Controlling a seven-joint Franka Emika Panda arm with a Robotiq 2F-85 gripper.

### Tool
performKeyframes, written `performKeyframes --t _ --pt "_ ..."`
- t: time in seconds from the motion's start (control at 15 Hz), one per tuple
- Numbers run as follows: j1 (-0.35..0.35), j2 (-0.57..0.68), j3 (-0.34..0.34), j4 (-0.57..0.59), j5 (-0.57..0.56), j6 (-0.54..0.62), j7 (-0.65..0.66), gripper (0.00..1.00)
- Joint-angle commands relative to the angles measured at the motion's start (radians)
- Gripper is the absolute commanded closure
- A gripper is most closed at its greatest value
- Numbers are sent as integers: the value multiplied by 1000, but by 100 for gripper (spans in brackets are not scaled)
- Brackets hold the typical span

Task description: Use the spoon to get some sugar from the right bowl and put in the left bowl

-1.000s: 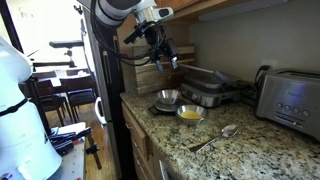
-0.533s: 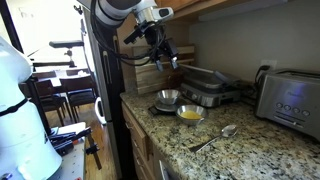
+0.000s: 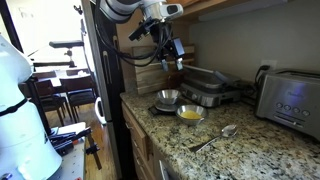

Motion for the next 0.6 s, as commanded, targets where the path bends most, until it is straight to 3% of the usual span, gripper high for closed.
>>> performKeyframes --t 0.0,0.53 --pt "-19 89 -48 104 42 -70 -37 0" --pt "-40 261 -129 223 161 -67 -181 0"
